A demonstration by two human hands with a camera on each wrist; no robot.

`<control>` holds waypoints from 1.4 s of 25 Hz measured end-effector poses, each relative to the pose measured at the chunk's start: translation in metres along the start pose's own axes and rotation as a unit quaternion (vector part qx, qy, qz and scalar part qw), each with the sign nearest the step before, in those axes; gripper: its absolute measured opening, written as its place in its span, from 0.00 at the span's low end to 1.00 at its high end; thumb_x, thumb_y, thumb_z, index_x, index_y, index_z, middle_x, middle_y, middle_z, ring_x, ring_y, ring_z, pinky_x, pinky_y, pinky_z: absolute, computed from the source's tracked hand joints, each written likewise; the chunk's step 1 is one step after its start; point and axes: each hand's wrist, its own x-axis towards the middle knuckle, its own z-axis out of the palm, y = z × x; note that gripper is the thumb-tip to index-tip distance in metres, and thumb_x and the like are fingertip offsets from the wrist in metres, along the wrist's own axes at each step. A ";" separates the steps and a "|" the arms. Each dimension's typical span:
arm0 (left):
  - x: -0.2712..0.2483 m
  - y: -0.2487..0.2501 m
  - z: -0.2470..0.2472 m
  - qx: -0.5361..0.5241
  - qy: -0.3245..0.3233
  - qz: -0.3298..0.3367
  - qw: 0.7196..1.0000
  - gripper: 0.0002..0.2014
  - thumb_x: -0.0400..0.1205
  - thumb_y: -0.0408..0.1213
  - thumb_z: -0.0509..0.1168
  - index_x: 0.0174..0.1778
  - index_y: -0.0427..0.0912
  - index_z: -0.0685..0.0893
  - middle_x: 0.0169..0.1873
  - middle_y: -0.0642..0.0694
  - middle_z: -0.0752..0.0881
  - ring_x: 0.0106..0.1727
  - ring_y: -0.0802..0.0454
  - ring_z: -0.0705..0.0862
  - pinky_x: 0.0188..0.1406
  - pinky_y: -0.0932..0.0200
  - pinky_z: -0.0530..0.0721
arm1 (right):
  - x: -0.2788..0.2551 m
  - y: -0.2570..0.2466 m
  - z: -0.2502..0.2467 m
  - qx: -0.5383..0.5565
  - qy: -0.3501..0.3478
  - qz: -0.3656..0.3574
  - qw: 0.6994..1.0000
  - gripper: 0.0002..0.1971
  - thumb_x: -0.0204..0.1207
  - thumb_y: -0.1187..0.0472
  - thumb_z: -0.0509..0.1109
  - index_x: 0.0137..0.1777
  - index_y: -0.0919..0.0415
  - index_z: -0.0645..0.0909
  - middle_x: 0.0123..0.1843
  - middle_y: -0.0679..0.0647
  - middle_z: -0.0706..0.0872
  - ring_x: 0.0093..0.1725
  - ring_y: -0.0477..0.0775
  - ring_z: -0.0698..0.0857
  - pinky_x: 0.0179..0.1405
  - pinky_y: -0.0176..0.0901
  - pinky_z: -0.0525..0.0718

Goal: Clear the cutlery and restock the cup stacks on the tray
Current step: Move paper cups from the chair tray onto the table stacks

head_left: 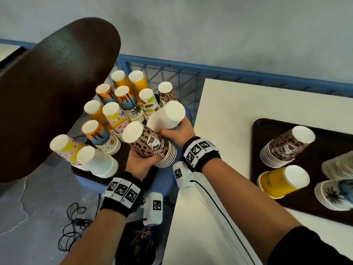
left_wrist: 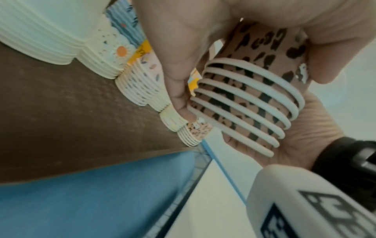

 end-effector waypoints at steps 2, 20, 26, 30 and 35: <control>-0.015 0.019 0.016 0.022 -0.038 0.026 0.999 0.34 0.46 0.40 0.78 0.50 0.46 0.80 0.45 0.54 0.88 0.45 0.67 0.88 0.53 0.66 0.85 | -0.021 -0.014 -0.025 0.028 0.025 -0.029 0.999 0.40 0.54 0.68 0.80 0.69 0.63 0.71 0.58 0.52 0.80 0.60 0.48 0.79 0.61 0.33 0.76; -0.115 0.074 0.294 0.062 -0.202 0.116 0.970 0.43 0.54 0.39 0.81 0.66 0.35 0.75 0.59 0.42 0.86 0.60 0.49 0.85 0.58 0.59 0.84 | -0.255 -0.056 -0.378 -0.058 0.356 -0.176 0.916 0.35 0.50 0.50 0.76 0.59 0.41 0.67 0.54 0.36 0.77 0.53 0.27 0.78 0.47 0.12 0.74; -0.083 0.074 0.344 0.133 -0.127 0.109 0.977 0.39 0.64 0.29 0.79 0.70 0.41 0.70 0.66 0.43 0.80 0.66 0.47 0.79 0.69 0.47 0.77 | -0.265 -0.043 -0.498 -0.106 0.431 -0.059 0.894 0.34 0.65 0.70 0.77 0.70 0.64 0.67 0.65 0.63 0.80 0.55 0.51 0.76 0.49 0.33 0.76; -0.066 0.061 0.358 0.176 -0.120 0.082 0.974 0.41 0.65 0.31 0.79 0.73 0.43 0.66 0.68 0.43 0.78 0.69 0.46 0.76 0.69 0.50 0.74 | -0.246 -0.024 -0.527 -0.124 0.402 -0.011 0.907 0.36 0.65 0.71 0.77 0.72 0.62 0.65 0.60 0.55 0.78 0.56 0.50 0.74 0.58 0.42 0.73; -0.051 0.035 0.363 0.236 -0.152 0.011 0.960 0.41 0.66 0.31 0.78 0.74 0.41 0.66 0.69 0.41 0.78 0.70 0.42 0.76 0.67 0.51 0.73 | -0.210 0.009 -0.542 -0.196 0.309 0.112 0.924 0.38 0.63 0.62 0.79 0.72 0.58 0.65 0.65 0.56 0.79 0.62 0.58 0.78 0.63 0.53 0.75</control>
